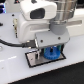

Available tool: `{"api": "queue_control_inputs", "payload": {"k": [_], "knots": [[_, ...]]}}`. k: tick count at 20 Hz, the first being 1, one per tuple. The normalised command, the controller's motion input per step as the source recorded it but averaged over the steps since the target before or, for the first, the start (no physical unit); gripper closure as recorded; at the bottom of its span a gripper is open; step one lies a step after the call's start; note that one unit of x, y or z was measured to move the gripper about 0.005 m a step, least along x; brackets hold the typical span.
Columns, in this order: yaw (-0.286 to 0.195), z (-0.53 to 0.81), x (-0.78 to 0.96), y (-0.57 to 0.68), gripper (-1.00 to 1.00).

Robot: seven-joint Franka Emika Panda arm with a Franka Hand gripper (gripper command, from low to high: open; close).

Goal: Insert the blue gear onto the right peg, followed by the red gear

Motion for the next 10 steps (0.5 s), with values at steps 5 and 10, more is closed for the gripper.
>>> {"api": "queue_control_inputs", "payload": {"k": [5,10], "knots": [[0.000,0.45,-0.01,0.19,-1.00],[0.000,0.28,-0.04,0.06,-1.00]]}}
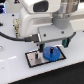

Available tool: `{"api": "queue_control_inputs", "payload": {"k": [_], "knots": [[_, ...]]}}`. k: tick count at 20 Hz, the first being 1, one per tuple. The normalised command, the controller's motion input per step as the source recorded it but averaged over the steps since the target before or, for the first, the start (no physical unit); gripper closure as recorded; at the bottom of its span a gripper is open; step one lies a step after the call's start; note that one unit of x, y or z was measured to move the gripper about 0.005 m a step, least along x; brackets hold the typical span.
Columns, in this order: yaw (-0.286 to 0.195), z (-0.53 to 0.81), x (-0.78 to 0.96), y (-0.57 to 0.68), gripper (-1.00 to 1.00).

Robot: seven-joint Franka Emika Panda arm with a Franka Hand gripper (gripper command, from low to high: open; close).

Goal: Insert the blue gear onto the right peg, followed by the red gear

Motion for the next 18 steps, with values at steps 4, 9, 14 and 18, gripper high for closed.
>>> {"api": "queue_control_inputs", "payload": {"k": [4,9,14,18], "knots": [[0.000,0.41,-0.24,0.36,-1.00],[0.000,0.29,-0.49,0.38,-1.00],[0.000,0.07,-0.51,0.52,-1.00],[0.000,0.00,-0.59,0.55,-1.00]]}}
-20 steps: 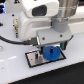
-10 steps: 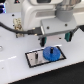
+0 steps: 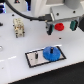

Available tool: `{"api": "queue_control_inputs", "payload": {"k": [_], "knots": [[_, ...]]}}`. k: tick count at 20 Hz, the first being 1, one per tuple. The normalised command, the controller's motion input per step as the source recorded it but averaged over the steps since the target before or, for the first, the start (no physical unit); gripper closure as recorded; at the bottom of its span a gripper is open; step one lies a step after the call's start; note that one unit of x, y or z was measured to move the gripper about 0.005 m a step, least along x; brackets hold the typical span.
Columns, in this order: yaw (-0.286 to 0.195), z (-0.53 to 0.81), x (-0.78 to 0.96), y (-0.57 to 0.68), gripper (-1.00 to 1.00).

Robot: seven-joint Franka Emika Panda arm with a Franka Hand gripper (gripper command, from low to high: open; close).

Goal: Insert the blue gear onto the right peg, followed by the red gear

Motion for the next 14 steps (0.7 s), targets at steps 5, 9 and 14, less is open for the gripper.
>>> {"api": "queue_control_inputs", "payload": {"k": [5,9,14], "knots": [[0.000,-0.03,-0.73,0.42,-1.00],[0.000,-0.15,-0.75,0.24,-1.00],[0.000,-0.33,-0.59,0.09,-1.00]]}}
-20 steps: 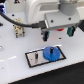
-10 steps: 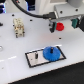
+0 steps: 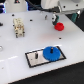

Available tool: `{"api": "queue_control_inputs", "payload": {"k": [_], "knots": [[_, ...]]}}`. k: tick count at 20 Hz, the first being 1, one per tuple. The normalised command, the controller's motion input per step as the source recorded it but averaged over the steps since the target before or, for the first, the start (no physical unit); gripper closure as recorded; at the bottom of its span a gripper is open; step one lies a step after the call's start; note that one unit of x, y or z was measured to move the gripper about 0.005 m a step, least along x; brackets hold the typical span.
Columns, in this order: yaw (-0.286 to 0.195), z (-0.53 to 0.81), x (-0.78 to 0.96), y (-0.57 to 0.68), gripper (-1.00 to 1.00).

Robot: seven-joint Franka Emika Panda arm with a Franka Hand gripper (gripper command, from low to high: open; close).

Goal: Insert the blue gear onto the right peg, followed by the red gear

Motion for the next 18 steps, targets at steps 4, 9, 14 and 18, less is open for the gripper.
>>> {"api": "queue_control_inputs", "payload": {"k": [4,9,14,18], "knots": [[0.000,-0.39,-0.50,0.02,-1.00],[0.000,-0.37,-0.45,0.01,-1.00],[0.000,-0.28,-0.22,0.00,-1.00],[0.000,-0.08,0.06,0.00,-1.00]]}}
